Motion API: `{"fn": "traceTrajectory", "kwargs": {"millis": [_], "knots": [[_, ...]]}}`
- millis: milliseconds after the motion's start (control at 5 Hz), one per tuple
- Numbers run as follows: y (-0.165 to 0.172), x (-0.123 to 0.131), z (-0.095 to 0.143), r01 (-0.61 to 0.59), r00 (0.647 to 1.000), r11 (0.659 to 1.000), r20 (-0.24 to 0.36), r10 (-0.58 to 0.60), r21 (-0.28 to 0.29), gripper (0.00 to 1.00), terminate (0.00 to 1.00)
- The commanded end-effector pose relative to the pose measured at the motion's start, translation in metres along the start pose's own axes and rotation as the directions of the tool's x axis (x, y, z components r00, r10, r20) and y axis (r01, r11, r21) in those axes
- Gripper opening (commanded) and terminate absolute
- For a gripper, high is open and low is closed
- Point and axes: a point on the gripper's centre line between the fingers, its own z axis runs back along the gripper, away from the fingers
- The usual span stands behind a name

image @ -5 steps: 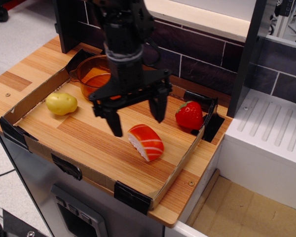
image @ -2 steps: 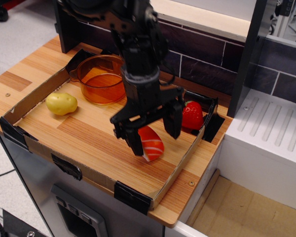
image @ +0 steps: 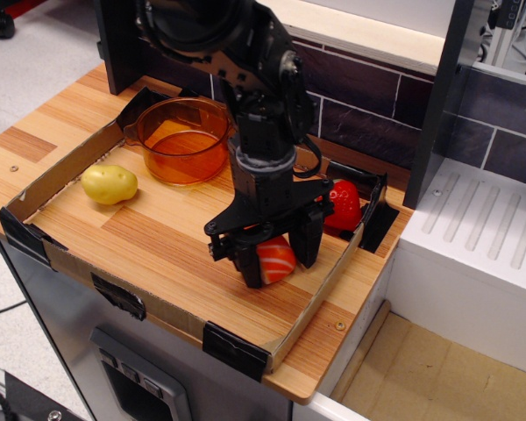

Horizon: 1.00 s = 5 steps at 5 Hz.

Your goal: Put sushi in pot

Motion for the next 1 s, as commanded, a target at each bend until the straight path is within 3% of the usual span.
{"fn": "traceTrajectory", "kwargs": {"millis": [0, 400, 800], "knots": [[-0.003, 0.010, 0.022, 0.005, 0.999, 0.998, 0.043, -0.002, -0.057, 0.00, 0.00], [0.003, 0.038, 0.068, -0.108, 0.990, 0.986, 0.077, 0.118, -0.124, 0.00, 0.00], [0.008, 0.103, 0.089, -0.225, 0.968, 0.966, 0.087, 0.237, -0.127, 0.00, 0.00]]}}
